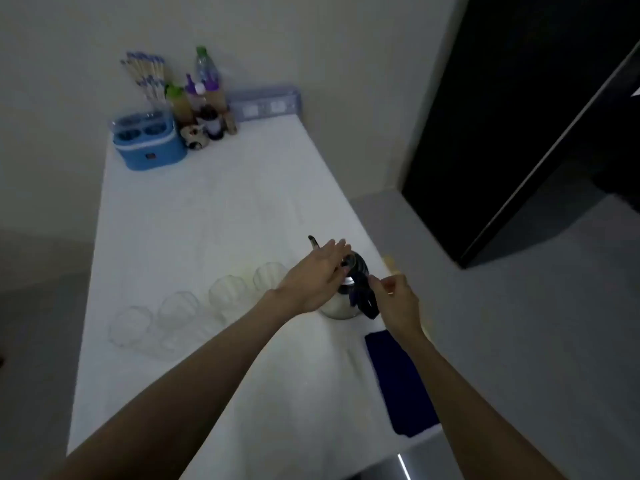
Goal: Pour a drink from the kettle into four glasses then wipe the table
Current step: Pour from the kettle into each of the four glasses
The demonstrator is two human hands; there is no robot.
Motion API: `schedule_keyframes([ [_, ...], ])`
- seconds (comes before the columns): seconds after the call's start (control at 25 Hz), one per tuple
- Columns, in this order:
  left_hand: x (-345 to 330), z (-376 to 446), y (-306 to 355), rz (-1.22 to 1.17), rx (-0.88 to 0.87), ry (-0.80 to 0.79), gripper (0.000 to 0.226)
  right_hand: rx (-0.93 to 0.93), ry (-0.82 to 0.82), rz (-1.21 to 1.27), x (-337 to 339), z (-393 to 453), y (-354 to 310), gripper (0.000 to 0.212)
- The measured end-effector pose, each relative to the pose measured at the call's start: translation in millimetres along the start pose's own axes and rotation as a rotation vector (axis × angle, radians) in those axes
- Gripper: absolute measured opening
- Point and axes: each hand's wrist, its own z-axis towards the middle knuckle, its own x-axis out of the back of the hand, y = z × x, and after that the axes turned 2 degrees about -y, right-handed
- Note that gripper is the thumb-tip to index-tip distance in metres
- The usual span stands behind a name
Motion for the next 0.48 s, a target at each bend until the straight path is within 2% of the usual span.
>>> schedule_keyframes([
  [0.16,-24.6,28.3,-8.7,0.137,-0.008,-0.108,0.056,-0.140,-0.087,0.096,-14.6,10.0,13.7,0.049],
  [0.28,-42.1,29.9,-17.3,0.129,-0.016,-0.087,0.055,-0.147,-0.141,0.156,-18.9,12.1,16.1,0.056],
  [0.48,-44.9,29.4,-22.3,0.101,-0.052,-0.012,0.056,-0.222,-0.137,0.426,-23.8,21.7,14.9,0.034],
])
